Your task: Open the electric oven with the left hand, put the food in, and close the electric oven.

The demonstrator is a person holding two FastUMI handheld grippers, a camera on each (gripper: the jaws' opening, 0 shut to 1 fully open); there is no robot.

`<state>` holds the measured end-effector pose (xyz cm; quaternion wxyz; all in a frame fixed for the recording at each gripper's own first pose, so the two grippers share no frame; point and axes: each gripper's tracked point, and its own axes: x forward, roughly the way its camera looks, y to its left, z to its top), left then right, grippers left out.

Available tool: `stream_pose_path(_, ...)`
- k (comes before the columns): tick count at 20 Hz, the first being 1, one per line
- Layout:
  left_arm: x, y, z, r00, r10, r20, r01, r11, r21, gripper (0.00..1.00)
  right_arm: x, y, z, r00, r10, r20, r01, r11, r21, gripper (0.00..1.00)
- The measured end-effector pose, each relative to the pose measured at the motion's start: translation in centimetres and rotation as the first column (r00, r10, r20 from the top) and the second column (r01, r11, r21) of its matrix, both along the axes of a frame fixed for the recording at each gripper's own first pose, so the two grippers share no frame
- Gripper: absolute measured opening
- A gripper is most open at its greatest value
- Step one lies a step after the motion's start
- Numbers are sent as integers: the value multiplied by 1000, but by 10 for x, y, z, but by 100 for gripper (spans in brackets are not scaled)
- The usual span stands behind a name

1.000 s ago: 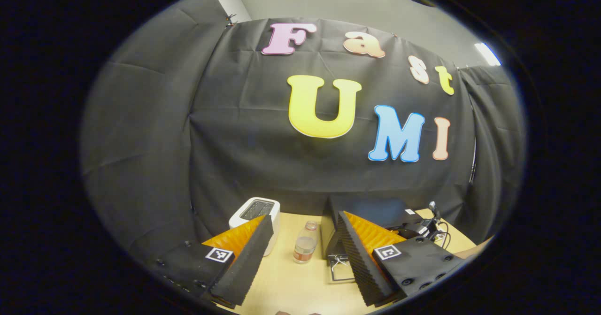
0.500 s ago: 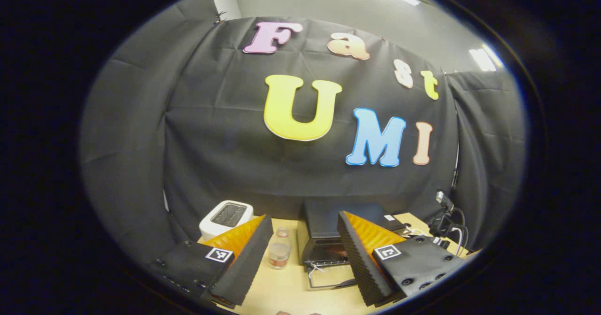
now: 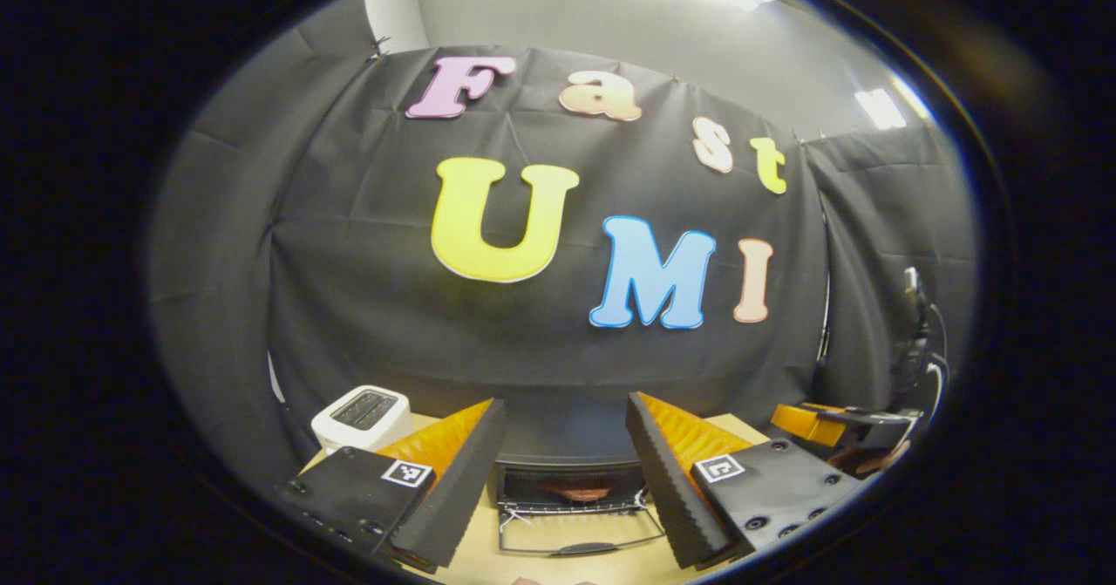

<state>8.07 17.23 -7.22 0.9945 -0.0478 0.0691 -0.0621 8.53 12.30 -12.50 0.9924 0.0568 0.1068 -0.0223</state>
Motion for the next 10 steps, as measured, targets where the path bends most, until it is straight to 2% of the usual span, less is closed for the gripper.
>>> stream_pose_path(1, 0, -10, 5, 1000, -2, 8, 2, 1000, 5, 94, -4, -3, 15, 1000, 13, 26, -13, 1000, -6, 64)
stream_pose_path(3, -2, -27, 19, 999, -4, 32, 3, 1000, 11, 98, -12, -11, 43, 996, 31, 79, -30, 999, -22, 64)
stream_pose_path(4, -3, -35, 25, 999, -1, 44, 0, 1000, 15, 98, -14, -15, 56, 995, 38, 97, -36, 999, -20, 73)
stream_pose_path(5, -3, -42, 30, 999, -2, 55, 1, 1000, 17, 98, -18, -19, 65, 994, 33, 106, -32, 999, -9, 64)
stream_pose_path(6, -2, -49, 35, 998, -2, 63, 1, 1000, 19, 98, -20, -23, 69, 994, 32, 104, -33, 999, 7, 66)
stream_pose_path(7, 0, -55, 39, 998, -2, 70, 0, 1000, 24, 94, -18, -26, 72, 994, 30, 105, -32, 999, 21, 67)
stream_pose_path(8, -2, -60, 40, 997, -1, 75, -1, 1000, 29, 97, -18, -33, 73, 994, 24, 106, -26, 999, 25, 74)
stream_pose_path(10, -5, -70, 44, 997, -4, 81, 1, 999, 34, 97, -18, -45, 80, 992, 4, 127, -7, 1000, 26, 86)
